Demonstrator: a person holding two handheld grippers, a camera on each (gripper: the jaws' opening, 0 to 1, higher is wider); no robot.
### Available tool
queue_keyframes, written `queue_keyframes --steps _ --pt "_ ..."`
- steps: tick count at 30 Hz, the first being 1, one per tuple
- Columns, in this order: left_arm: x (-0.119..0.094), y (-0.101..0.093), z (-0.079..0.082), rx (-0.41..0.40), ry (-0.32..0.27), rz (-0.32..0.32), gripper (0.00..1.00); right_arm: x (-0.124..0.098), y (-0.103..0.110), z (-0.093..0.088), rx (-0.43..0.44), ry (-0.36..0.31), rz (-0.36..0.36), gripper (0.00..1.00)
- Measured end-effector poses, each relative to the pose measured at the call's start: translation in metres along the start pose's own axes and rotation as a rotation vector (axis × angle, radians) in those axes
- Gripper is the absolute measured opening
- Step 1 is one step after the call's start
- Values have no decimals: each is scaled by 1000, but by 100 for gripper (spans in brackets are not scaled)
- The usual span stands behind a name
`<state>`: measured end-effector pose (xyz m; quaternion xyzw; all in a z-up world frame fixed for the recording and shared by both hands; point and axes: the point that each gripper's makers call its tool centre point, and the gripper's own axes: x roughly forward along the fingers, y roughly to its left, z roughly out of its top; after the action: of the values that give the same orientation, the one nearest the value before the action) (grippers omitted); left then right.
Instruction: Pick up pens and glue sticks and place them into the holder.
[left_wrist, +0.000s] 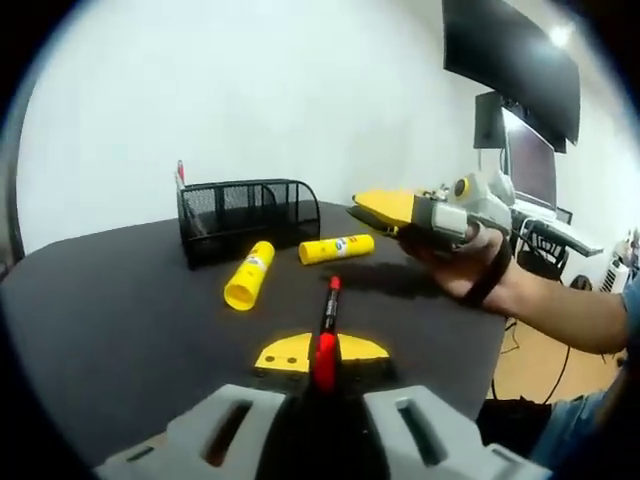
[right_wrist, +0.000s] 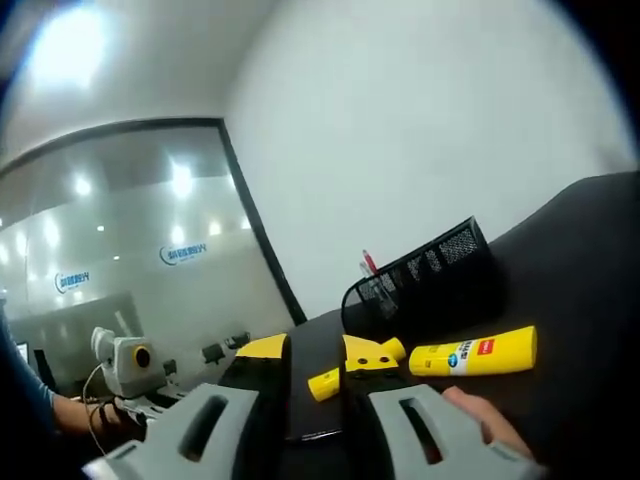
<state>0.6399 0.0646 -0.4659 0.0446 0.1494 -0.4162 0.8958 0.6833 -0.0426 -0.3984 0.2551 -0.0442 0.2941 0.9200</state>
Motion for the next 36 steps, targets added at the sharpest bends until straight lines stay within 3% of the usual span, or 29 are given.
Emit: queue_keyframes --steps 2,5,15,26,32,36 --pt "1 2 1 11 2 9 12 0 -1 1 4 -5 -1 16" --pt "4 0 -6 8 57 4 17 -1 0 2 9 -9 0 16" --pt "9 -4 -22 -8 110 46 13 -2 4 1 13 -13 7 16" --pt "12 -7 -19 -68 102 139 9 -4 8 1 20 -21 9 16" --pt "15 -12 -19 -127 103 167 9 -5 9 1 23 -23 9 16" --pt "17 -16 -14 -156 72 171 8 -6 11 1 28 -25 7 16"
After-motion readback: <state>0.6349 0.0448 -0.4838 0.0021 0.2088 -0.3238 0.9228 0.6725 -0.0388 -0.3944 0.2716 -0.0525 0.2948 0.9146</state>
